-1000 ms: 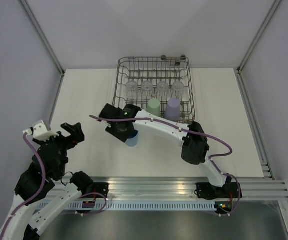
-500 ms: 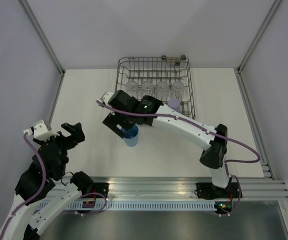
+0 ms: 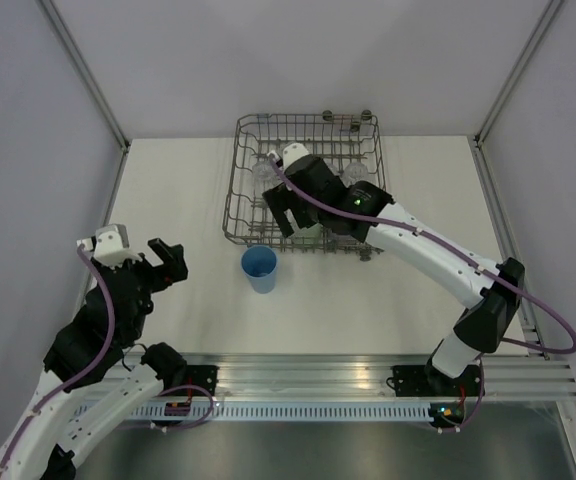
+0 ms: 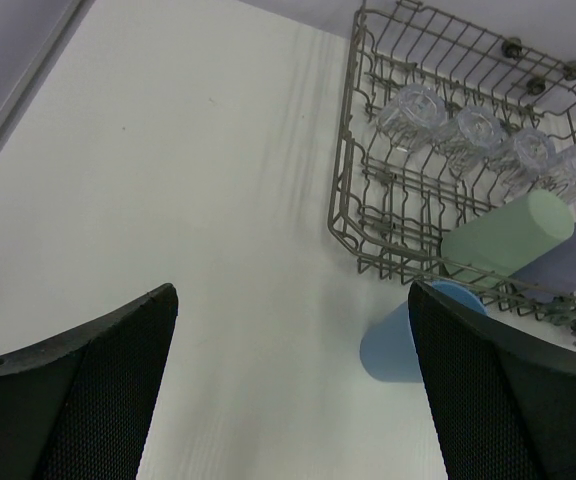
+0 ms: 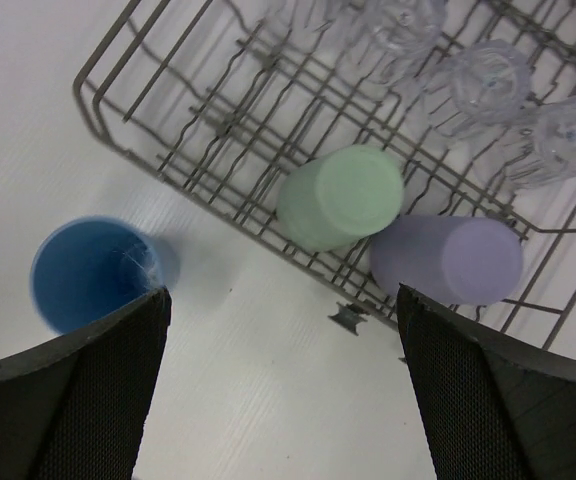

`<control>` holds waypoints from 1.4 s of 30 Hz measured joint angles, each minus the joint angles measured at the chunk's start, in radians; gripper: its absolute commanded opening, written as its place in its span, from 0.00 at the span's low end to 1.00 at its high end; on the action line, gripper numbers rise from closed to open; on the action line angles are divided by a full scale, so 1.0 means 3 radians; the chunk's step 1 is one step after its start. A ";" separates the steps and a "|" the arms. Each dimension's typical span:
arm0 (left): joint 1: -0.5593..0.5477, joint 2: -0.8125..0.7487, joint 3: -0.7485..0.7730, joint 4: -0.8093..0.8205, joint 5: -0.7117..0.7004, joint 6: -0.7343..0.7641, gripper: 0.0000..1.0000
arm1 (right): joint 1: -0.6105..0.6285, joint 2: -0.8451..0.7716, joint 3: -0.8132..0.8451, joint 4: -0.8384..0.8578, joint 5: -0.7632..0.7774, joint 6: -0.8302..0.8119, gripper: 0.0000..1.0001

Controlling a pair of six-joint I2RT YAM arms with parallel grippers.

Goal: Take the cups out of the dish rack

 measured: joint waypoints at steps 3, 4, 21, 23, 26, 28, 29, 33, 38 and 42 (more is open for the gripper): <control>-0.0001 0.0104 -0.0013 0.0029 0.0112 0.0057 1.00 | -0.0211 -0.0083 -0.0067 0.0140 0.0069 0.0111 0.98; 0.0000 0.0140 -0.0015 0.0037 0.0134 0.0075 1.00 | -0.0275 -0.0092 -0.0083 0.0184 0.0067 0.0141 0.98; 0.0000 0.0383 -0.0022 0.0117 0.0310 0.0237 1.00 | -0.0635 0.0256 -0.0108 0.0417 0.0041 0.0373 0.98; -0.0001 0.0394 -0.0022 0.0121 0.0332 0.0249 1.00 | -0.0636 0.0331 -0.0108 0.0420 0.0034 0.0373 0.98; -0.0001 0.0398 -0.0022 0.0130 0.0357 0.0267 1.00 | -0.0638 0.0450 -0.0088 0.0417 0.0017 0.0371 0.98; 0.0000 0.0398 -0.0022 0.0130 0.0359 0.0276 1.00 | -0.0638 0.0540 -0.0050 0.0398 -0.0004 0.0370 0.98; -0.0001 0.0398 -0.0022 0.0131 0.0360 0.0278 1.00 | -0.0641 0.0580 -0.0032 0.0397 -0.0023 0.0369 0.97; -0.0001 0.0399 -0.0022 0.0134 0.0367 0.0284 1.00 | -0.0647 0.0713 0.0024 0.0375 -0.0061 0.0369 0.95; 0.0000 0.0406 -0.0027 0.0159 0.0374 0.0303 1.00 | -0.0674 0.0863 0.0085 0.0348 -0.0067 0.0370 0.95; -0.0001 0.0422 -0.0041 0.0179 0.0384 0.0305 1.00 | -0.0698 0.0916 0.0086 0.0317 -0.0069 0.0369 0.92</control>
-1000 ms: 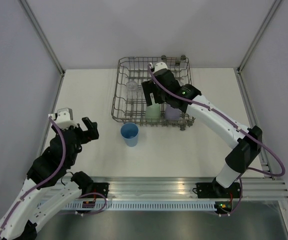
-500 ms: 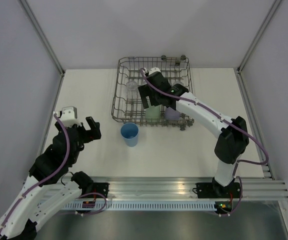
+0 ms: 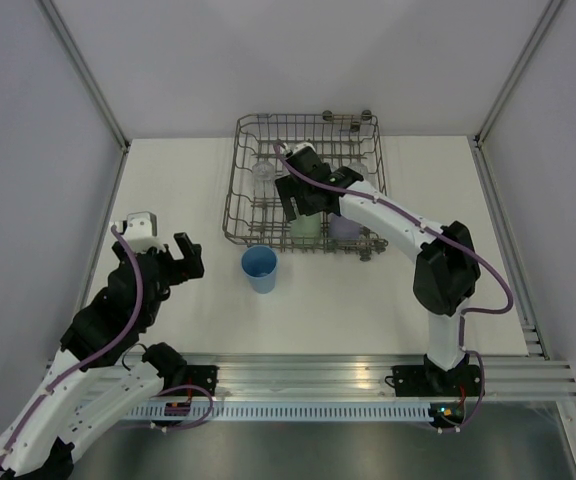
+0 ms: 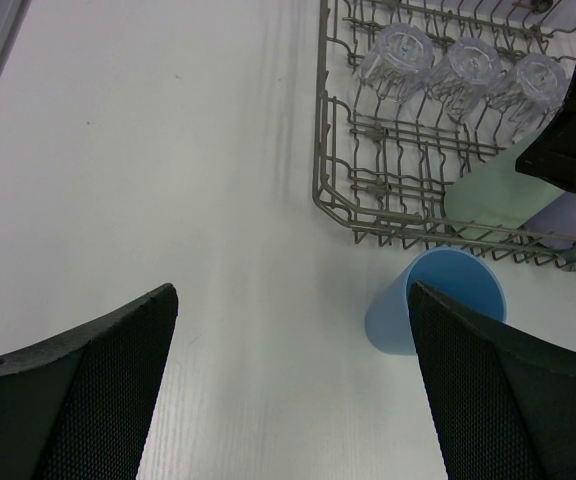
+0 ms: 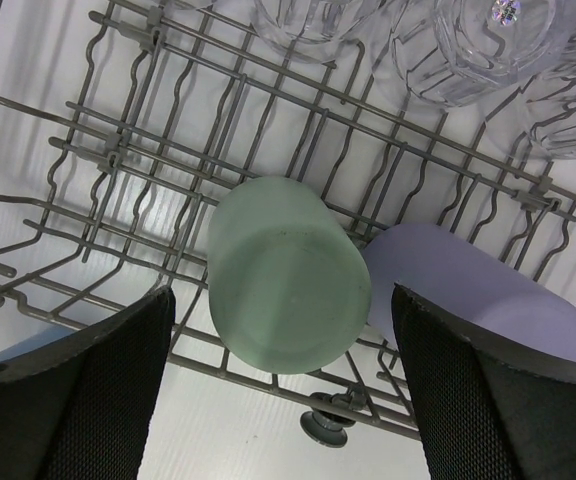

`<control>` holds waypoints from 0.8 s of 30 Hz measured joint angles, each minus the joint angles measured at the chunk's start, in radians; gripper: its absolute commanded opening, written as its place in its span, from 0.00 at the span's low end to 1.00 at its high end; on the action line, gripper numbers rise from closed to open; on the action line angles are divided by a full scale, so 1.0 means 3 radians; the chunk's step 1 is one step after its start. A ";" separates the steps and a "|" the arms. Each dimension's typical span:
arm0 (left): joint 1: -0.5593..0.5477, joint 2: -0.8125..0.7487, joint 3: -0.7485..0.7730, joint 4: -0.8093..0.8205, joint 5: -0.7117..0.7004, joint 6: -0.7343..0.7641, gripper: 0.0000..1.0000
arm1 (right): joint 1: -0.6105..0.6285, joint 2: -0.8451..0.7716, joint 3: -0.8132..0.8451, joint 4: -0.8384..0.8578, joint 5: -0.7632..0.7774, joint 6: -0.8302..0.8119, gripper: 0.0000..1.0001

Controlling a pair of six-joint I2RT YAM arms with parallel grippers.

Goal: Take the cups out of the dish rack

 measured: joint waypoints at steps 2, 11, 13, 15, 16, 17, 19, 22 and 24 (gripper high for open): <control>0.0001 0.0008 -0.0005 0.0001 0.0000 0.0001 1.00 | -0.0014 0.0020 0.0000 -0.0001 -0.0003 0.0001 0.89; 0.0001 0.0010 -0.0009 0.0001 0.0004 0.0003 1.00 | -0.0075 0.0050 -0.0001 0.0011 -0.0150 -0.0006 0.75; 0.0000 0.0011 -0.0009 0.0001 0.0004 0.0003 1.00 | -0.0086 0.0052 -0.0001 0.0011 -0.0188 -0.0010 0.74; 0.0000 0.0011 -0.0009 0.0001 0.0004 0.0003 1.00 | -0.0086 0.0061 -0.0001 0.0011 -0.0214 -0.0011 0.74; 0.0000 0.0011 -0.0009 0.0001 0.0004 0.0003 1.00 | -0.0088 0.0067 -0.0001 0.0010 -0.0223 -0.0011 0.75; 0.0000 0.0011 -0.0009 0.0003 0.0004 0.0003 1.00 | -0.0088 0.0075 -0.0001 0.0009 -0.0231 -0.0013 0.74; 0.0000 0.0011 -0.0009 0.0003 0.0004 0.0003 1.00 | -0.0089 0.0085 -0.0001 0.0008 -0.0249 -0.0022 0.74; 0.0001 0.0011 -0.0009 0.0003 0.0003 0.0003 1.00 | -0.0089 0.0094 -0.0001 0.0009 -0.0268 -0.0037 0.63; 0.0001 0.0011 -0.0009 0.0003 0.0004 0.0003 1.00 | -0.0089 0.0095 -0.0001 0.0008 -0.0285 -0.0055 0.55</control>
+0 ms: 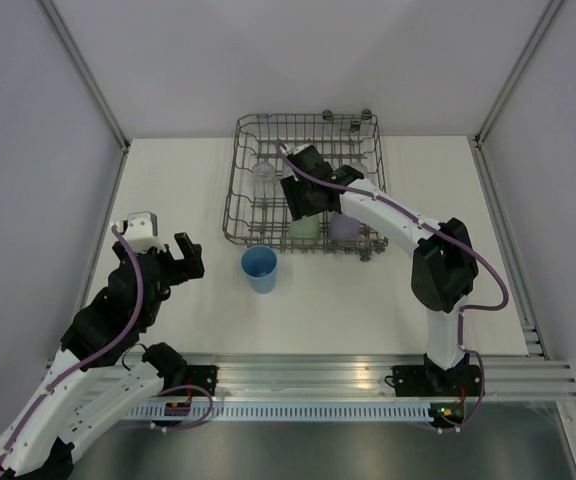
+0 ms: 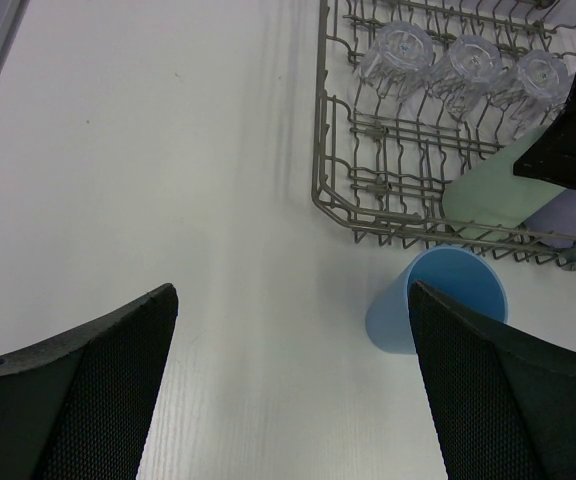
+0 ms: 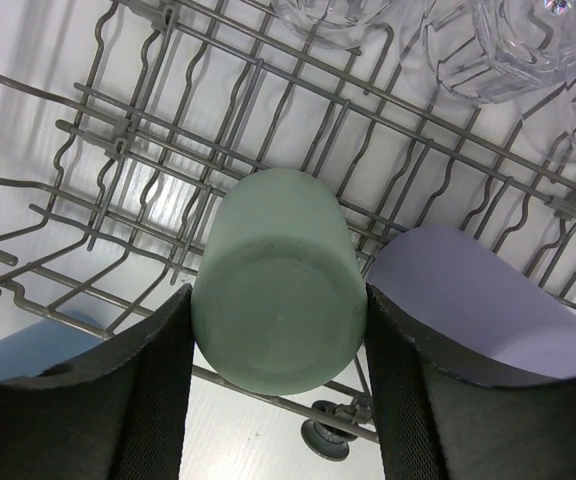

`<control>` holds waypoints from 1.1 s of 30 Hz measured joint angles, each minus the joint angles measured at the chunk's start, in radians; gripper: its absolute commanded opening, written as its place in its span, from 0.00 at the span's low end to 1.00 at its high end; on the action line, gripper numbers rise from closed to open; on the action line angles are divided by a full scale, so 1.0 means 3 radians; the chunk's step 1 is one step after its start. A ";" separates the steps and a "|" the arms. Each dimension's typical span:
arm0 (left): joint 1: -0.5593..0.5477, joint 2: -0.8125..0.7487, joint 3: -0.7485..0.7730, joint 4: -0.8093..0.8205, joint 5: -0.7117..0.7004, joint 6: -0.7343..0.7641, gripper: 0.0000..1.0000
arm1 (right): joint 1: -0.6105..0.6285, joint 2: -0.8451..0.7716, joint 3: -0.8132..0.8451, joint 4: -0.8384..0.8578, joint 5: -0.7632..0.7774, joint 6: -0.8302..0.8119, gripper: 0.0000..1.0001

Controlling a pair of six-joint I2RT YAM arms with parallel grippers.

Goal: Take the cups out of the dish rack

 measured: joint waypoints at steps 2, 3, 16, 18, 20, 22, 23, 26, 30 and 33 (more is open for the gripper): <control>0.0000 0.0000 0.0000 0.0000 0.0000 0.0000 1.00 | 0.0000 0.0004 0.0000 0.0000 -0.0022 -0.0011 0.44; -0.0001 0.0000 -0.0001 0.0000 0.0000 0.0000 1.00 | 0.0000 0.0005 0.0000 -0.0001 -0.0025 -0.0013 0.43; -0.0001 0.0011 -0.0003 0.0003 0.0080 0.0000 1.00 | 0.0000 -0.0202 0.0056 -0.0151 -0.0055 -0.0017 0.35; -0.0001 0.0022 -0.0003 0.0006 0.0102 0.0000 1.00 | 0.0000 -0.0301 0.0095 -0.0165 -0.0066 -0.0017 0.35; 0.0000 0.0032 -0.0003 0.0010 0.0154 -0.0001 1.00 | 0.0000 -0.0427 0.0126 -0.0179 -0.0075 -0.0017 0.35; 0.0000 0.0042 -0.0003 0.0019 0.0210 -0.0001 1.00 | 0.0000 -0.0570 0.0139 -0.0182 -0.0092 -0.0014 0.34; -0.0001 0.0052 -0.0003 0.0027 0.0254 -0.0003 1.00 | 0.0000 -0.0654 0.0139 -0.0187 -0.0106 -0.0010 0.34; 0.0000 0.0118 0.0018 0.0072 0.0459 -0.0006 1.00 | -0.0001 -0.0918 0.0130 -0.0187 -0.0156 -0.0004 0.33; 0.0000 0.0219 0.0094 0.0266 0.0880 -0.0058 1.00 | -0.0015 -0.1406 -0.0048 -0.0111 -0.0280 0.0032 0.28; -0.0001 0.0242 0.0108 0.0595 0.1358 -0.0158 1.00 | -0.0022 -0.1826 -0.0251 0.0003 -0.0389 0.0086 0.24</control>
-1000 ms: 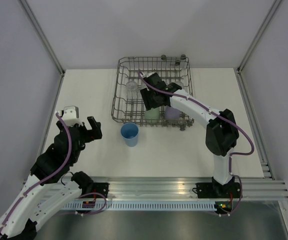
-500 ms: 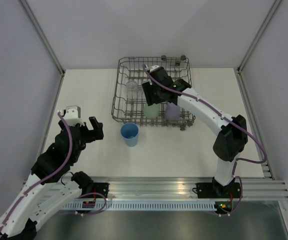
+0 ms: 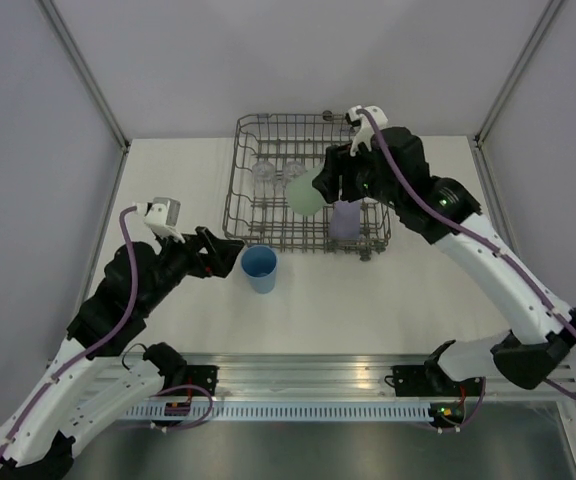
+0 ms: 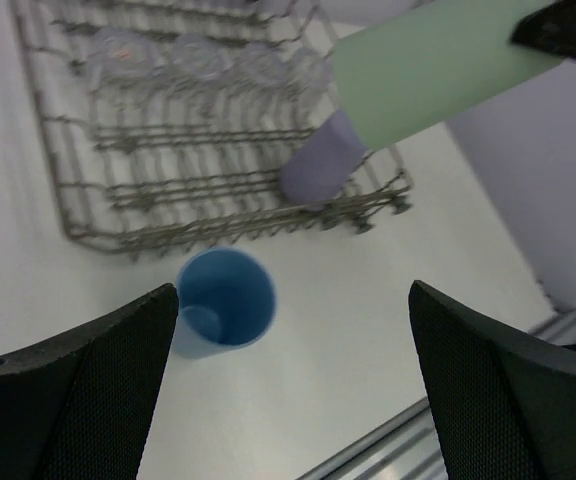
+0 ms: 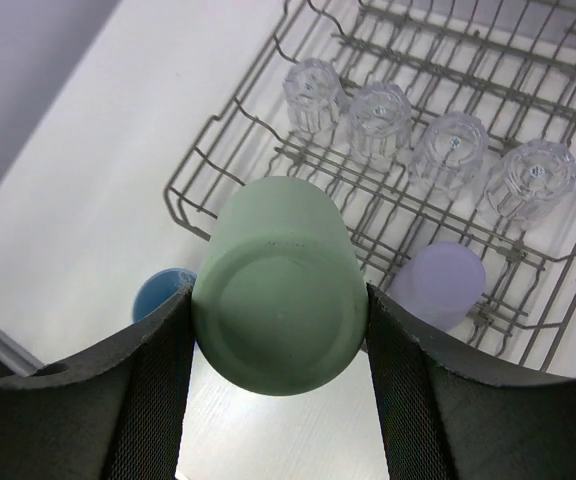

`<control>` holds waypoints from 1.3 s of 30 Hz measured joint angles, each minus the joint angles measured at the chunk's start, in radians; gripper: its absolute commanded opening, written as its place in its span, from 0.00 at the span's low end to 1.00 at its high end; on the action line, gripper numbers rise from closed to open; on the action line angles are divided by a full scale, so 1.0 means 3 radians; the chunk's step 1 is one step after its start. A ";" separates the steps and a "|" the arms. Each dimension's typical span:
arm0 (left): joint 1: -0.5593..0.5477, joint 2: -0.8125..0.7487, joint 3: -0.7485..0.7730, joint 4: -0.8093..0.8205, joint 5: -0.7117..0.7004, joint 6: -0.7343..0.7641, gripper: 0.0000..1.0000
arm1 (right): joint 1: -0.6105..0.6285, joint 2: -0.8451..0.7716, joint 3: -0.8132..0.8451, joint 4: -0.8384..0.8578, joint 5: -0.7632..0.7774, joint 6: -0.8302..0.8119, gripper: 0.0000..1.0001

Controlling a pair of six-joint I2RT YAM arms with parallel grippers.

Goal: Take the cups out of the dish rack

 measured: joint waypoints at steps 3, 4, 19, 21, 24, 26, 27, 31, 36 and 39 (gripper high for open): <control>0.0001 0.0020 -0.0029 0.0484 0.0524 -0.0210 1.00 | -0.0008 -0.0420 -0.0270 0.0193 -0.0089 0.0062 0.10; 0.0001 0.0031 -0.0071 0.0727 0.0720 -0.0309 1.00 | -0.0013 -0.0581 -0.0404 0.0282 -0.0121 0.0086 0.08; -0.0038 0.0882 -0.0615 0.3586 0.2202 -0.1940 0.99 | -0.0015 -0.2083 -0.1436 0.1222 -0.0674 0.0448 0.00; -0.0056 0.0964 -0.0627 0.3831 0.2290 -0.2066 0.98 | -0.0015 -0.2185 -0.1508 0.1349 -0.0778 0.0534 0.00; -0.0079 0.1105 -0.0652 0.4248 0.2391 -0.2253 0.95 | -0.0015 -0.2255 -0.1603 0.1493 -0.0893 0.0637 0.00; -0.0081 0.1181 -0.0690 0.4498 0.2443 -0.2375 0.89 | -0.0015 -0.2265 -0.1652 0.1526 -0.0946 0.0684 0.00; -0.0086 0.1219 -0.0706 0.4612 0.2466 -0.2426 0.89 | -0.0015 -0.2265 -0.1670 0.1528 -0.0968 0.0704 0.01; -0.0109 0.1297 -0.0718 0.4918 0.2551 -0.2572 0.72 | -0.0015 -0.2265 -0.1720 0.1579 -0.1091 0.0804 0.00; -0.0137 0.1297 -0.0718 0.5111 0.2574 -0.2647 0.28 | -0.0013 -0.2294 -0.1770 0.1678 -0.1176 0.0893 0.00; -0.0144 0.1297 -0.0720 0.5117 0.2581 -0.2658 0.20 | -0.0014 -0.2314 -0.1771 0.1720 -0.1203 0.0908 0.00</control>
